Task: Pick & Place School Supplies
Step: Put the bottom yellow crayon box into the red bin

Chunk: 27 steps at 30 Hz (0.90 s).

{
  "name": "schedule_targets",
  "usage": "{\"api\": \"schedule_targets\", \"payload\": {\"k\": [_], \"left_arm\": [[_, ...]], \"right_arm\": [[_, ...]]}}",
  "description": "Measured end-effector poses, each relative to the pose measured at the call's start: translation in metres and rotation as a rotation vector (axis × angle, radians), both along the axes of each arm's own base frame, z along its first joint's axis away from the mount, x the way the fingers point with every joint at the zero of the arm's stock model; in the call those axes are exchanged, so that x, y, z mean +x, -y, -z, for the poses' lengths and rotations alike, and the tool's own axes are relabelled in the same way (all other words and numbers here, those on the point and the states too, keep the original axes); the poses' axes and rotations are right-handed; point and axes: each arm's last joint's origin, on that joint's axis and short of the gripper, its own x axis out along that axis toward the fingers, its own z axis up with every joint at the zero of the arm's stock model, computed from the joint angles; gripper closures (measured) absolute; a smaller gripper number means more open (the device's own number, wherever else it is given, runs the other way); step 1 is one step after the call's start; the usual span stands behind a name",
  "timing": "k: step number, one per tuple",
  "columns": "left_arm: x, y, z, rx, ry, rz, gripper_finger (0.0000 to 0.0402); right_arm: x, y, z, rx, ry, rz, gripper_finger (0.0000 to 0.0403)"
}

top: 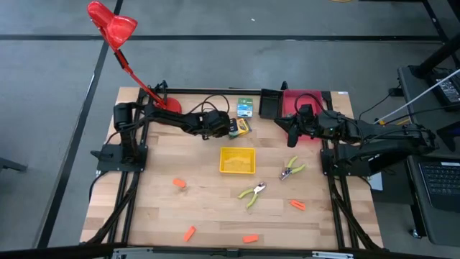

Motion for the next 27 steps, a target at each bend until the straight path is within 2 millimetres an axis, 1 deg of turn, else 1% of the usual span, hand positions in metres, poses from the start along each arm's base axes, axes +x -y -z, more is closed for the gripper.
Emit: {"api": "schedule_targets", "payload": {"k": [6,16,22,27], "left_arm": [[0.001,0.0,0.01,-0.015,-0.024,-0.009,0.04],[-0.007,0.004,0.01,-0.013,-0.122,-0.033,0.04],[-0.016,0.007,0.012,-0.011,-0.211,-0.04,0.04],[-0.015,0.007,0.012,-0.005,-0.204,-0.042,0.04]], "right_arm": [[0.0,0.0,0.0,0.003,-0.002,-0.009,0.0355],[0.0,0.0,0.0,0.008,-0.002,-0.014,0.0355],[0.0,0.0,0.0,0.008,-0.002,-0.014,0.0355],[0.0,0.0,0.0,0.005,-0.003,-0.014,0.0355]]}}
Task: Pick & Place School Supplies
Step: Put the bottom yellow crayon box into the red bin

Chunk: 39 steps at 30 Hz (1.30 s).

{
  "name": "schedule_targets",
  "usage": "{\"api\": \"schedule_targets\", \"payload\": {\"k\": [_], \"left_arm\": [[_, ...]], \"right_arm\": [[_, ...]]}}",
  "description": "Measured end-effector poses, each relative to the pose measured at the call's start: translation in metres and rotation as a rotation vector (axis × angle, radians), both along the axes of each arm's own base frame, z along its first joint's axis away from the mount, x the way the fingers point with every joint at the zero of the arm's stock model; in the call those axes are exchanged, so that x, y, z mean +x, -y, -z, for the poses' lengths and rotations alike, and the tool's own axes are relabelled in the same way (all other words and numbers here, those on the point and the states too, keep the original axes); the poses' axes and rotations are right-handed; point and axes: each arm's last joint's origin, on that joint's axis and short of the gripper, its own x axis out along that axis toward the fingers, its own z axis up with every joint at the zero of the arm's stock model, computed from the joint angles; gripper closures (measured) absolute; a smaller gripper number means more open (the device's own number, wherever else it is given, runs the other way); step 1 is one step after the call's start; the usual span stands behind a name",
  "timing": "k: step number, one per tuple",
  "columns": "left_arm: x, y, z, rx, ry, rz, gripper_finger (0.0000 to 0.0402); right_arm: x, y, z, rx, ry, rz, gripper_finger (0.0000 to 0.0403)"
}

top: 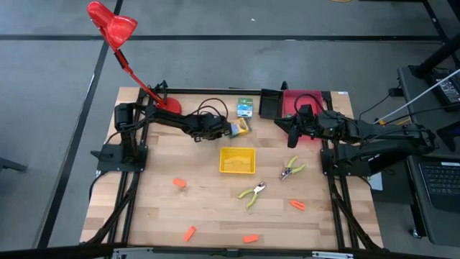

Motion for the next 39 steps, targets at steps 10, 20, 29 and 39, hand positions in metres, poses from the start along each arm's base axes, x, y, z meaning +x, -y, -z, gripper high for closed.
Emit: {"api": "schedule_targets", "payload": {"k": [10,20,29,39], "left_arm": [[0.013,-0.004,-0.008,0.03,0.159,0.003,0.04],[0.013,-0.016,-0.011,0.052,0.192,-0.005,0.04],[0.007,-0.016,-0.007,0.045,0.117,-0.002,0.04],[0.017,-0.015,-0.014,0.073,0.231,0.038,0.04]], "right_arm": [[0.0,0.0,0.001,-0.001,-0.006,0.002,0.0355],[0.0,0.0,0.001,-0.002,-0.01,0.002,0.0355],[0.0,0.0,0.001,-0.007,-0.012,0.0,0.0355],[0.0,0.0,0.001,0.001,-0.009,0.002,0.0355]]}}
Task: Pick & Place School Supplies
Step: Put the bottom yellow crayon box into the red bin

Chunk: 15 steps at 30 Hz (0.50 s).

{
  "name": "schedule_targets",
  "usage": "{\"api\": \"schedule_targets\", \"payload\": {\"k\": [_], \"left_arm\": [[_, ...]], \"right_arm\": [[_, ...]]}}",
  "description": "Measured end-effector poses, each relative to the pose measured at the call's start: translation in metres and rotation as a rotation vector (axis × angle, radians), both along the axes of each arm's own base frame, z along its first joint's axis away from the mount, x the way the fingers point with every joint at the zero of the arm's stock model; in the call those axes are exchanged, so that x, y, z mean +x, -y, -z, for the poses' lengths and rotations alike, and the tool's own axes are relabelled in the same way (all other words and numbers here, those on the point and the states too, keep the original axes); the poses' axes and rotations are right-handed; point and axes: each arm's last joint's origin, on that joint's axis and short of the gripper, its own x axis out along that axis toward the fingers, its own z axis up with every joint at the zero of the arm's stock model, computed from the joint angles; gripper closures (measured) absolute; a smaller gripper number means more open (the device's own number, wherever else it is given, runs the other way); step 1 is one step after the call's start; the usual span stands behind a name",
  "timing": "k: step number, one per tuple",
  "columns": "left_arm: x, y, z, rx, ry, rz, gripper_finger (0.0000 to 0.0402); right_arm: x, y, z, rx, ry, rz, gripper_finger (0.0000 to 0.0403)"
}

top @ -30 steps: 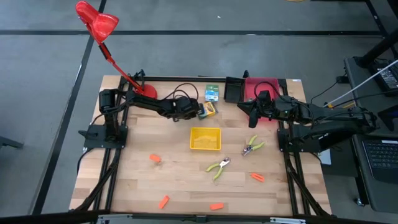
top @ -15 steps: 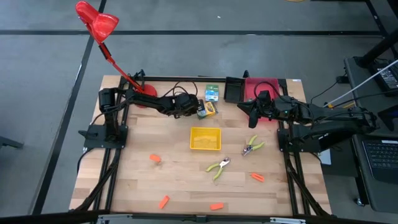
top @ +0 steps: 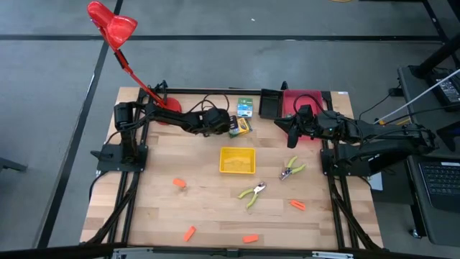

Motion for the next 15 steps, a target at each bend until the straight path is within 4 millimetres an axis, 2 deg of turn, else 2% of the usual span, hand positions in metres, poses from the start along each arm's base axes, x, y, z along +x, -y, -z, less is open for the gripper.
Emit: {"api": "schedule_targets", "payload": {"k": [15], "left_arm": [[-0.006,0.0,0.0044,0.011,-0.09,0.01,0.04]], "right_arm": [[0.0,-0.0001,0.0,0.001,0.0,-0.002,0.0355]]}}
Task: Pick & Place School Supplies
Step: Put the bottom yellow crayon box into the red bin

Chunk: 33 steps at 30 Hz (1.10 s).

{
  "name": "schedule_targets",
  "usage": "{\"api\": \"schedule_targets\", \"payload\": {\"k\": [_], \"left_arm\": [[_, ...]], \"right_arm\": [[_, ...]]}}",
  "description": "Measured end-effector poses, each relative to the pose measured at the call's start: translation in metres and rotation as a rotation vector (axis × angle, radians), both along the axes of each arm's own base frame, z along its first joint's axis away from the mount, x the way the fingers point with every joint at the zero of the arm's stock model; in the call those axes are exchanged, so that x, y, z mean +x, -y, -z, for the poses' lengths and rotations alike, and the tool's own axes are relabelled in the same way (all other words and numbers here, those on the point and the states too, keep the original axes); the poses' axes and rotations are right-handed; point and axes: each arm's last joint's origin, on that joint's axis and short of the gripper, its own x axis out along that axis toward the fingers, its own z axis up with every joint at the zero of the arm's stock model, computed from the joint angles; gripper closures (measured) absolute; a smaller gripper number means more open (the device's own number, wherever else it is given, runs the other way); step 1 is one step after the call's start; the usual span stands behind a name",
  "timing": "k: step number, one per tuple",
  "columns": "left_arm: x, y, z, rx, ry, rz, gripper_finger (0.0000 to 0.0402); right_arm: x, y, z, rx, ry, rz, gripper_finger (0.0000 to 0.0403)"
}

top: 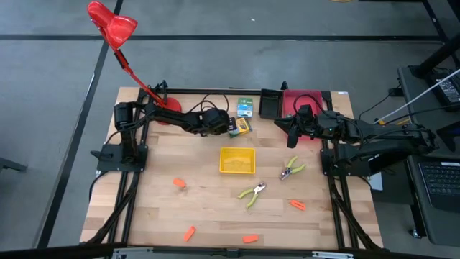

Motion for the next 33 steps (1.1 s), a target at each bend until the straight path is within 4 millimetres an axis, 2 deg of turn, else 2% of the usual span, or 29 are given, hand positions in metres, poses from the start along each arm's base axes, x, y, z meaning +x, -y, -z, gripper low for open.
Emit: {"api": "schedule_targets", "payload": {"k": [10,14,21,30,33], "left_arm": [[0.002,0.001,-0.001,0.027,0.005,0.021,0.04],[0.01,0.001,-0.008,0.126,0.055,0.144,0.04],[0.016,0.014,-0.01,0.386,-0.092,0.474,0.04],[0.015,0.017,-0.01,0.551,-0.236,0.63,0.04],[0.016,0.016,-0.002,0.562,-0.271,0.697,0.04]], "right_arm": [[0.0,0.0,0.0,0.0,0.0,0.002,0.0355],[0.0,0.0,0.0,0.0,0.001,0.003,0.0355],[0.0,0.0,0.0,0.007,0.002,0.005,0.0355],[0.0,0.0,0.0,0.027,0.009,0.01,0.0355],[0.0,0.0,0.0,0.027,0.009,0.011,0.0355]]}}
